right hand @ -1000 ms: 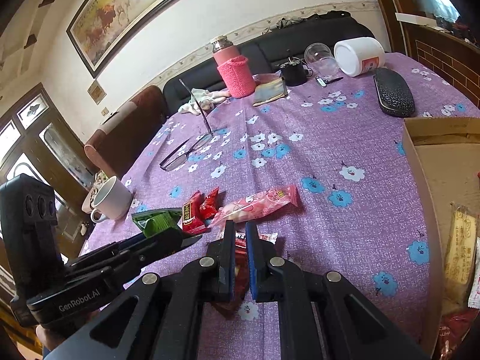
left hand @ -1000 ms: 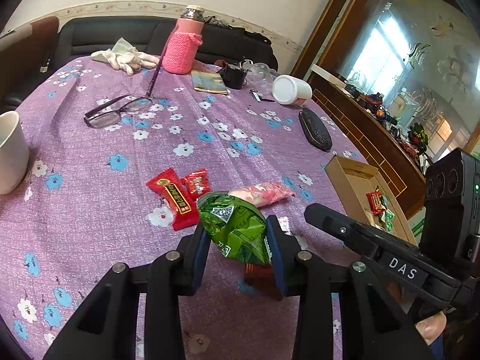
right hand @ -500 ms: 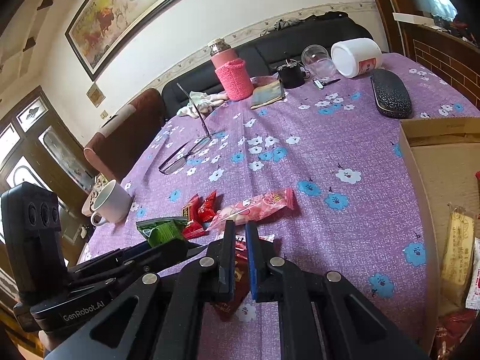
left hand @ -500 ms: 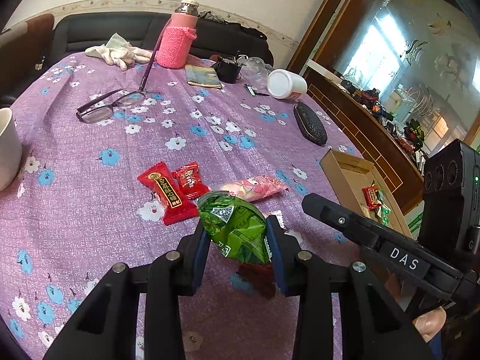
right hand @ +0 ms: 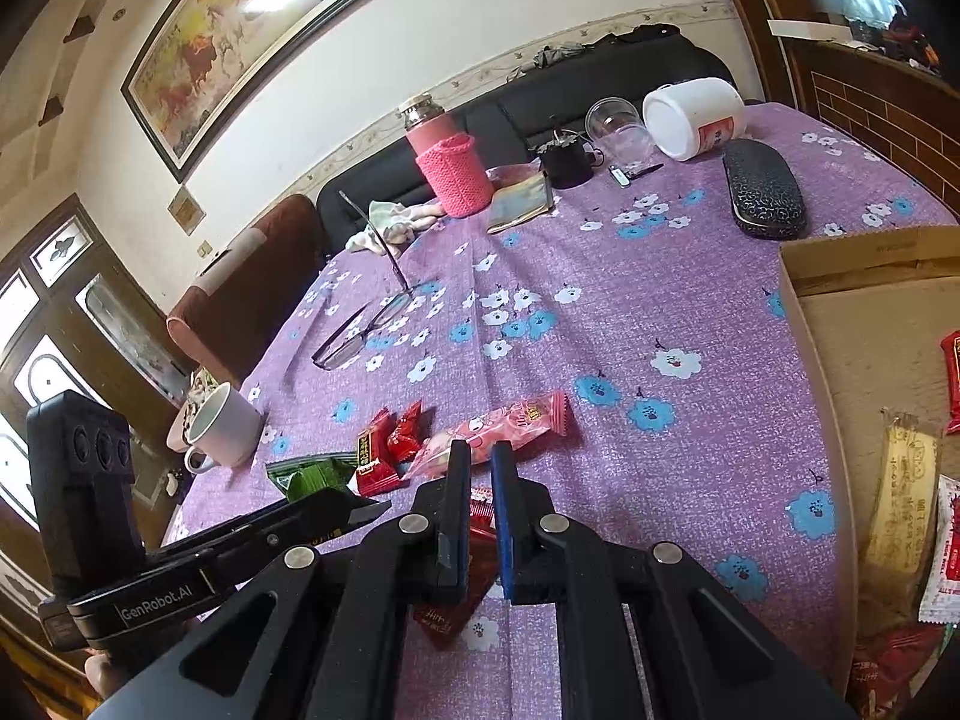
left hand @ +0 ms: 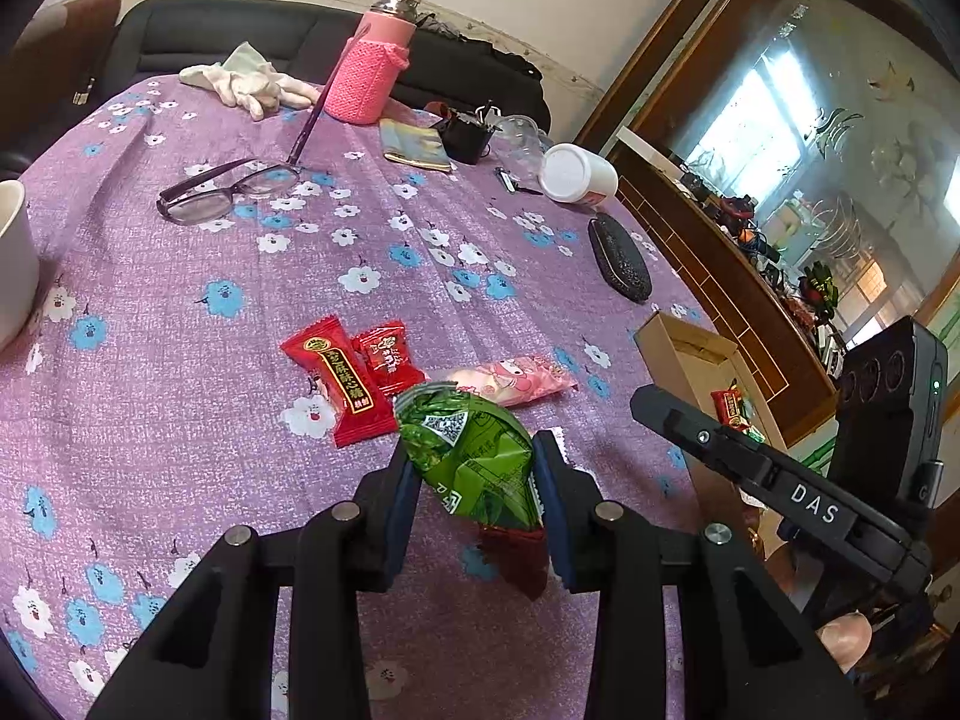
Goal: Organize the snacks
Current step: 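Grasp the red-gold snack packet with the right tool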
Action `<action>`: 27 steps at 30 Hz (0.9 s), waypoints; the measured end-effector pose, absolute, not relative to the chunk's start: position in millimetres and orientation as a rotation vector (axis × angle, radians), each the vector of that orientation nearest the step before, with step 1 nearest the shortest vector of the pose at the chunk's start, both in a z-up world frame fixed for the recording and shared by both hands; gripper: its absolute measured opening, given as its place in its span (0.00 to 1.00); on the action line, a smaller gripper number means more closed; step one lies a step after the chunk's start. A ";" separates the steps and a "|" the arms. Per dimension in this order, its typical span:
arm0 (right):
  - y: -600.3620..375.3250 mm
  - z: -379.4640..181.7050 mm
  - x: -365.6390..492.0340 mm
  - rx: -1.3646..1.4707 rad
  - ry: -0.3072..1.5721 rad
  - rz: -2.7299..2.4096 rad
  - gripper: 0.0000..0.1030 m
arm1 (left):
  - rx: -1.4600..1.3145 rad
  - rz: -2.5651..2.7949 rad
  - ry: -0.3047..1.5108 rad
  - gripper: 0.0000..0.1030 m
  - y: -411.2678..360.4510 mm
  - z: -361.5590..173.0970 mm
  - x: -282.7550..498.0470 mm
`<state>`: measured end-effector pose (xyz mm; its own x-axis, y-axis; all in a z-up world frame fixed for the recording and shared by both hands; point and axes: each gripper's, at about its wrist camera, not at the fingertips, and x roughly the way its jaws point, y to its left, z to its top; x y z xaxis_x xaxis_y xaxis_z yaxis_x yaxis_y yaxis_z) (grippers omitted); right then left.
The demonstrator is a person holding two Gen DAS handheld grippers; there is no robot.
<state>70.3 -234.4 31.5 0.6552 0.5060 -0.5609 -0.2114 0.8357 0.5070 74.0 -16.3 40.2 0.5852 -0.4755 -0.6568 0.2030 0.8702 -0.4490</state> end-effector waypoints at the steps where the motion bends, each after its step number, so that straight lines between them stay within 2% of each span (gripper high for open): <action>1: -234.8 31.6 70.4 0.423 0.754 0.423 0.08 | -0.337 -0.404 0.855 0.34 -17.6 41.3 73.5; 13: -242.6 27.7 76.5 0.460 0.776 0.436 0.08 | -0.306 -0.402 0.839 0.34 -21.8 43.0 73.8; 19: -203.5 10.1 81.5 0.319 0.938 0.555 0.11 | -0.335 -0.364 0.826 0.34 -8.8 45.0 75.4; 20: -197.0 10.2 78.9 0.284 0.938 0.558 0.18 | -0.338 -0.358 0.827 0.34 -7.4 44.7 75.7; 21: -191.1 12.3 74.8 0.236 0.925 0.542 0.39 | -0.339 -0.349 0.826 0.34 -5.9 44.4 76.2; 22: -189.6 13.0 72.4 0.218 0.913 0.527 0.53 | -0.342 -0.342 0.827 0.35 -4.4 44.1 76.9; 23: -189.2 14.3 69.4 0.209 0.897 0.513 0.73 | -0.346 -0.339 0.828 0.35 -3.4 43.7 77.3; 27: -192.1 20.0 63.6 0.237 0.871 0.513 0.74 | -0.341 -0.330 0.826 0.35 -2.9 44.2 77.2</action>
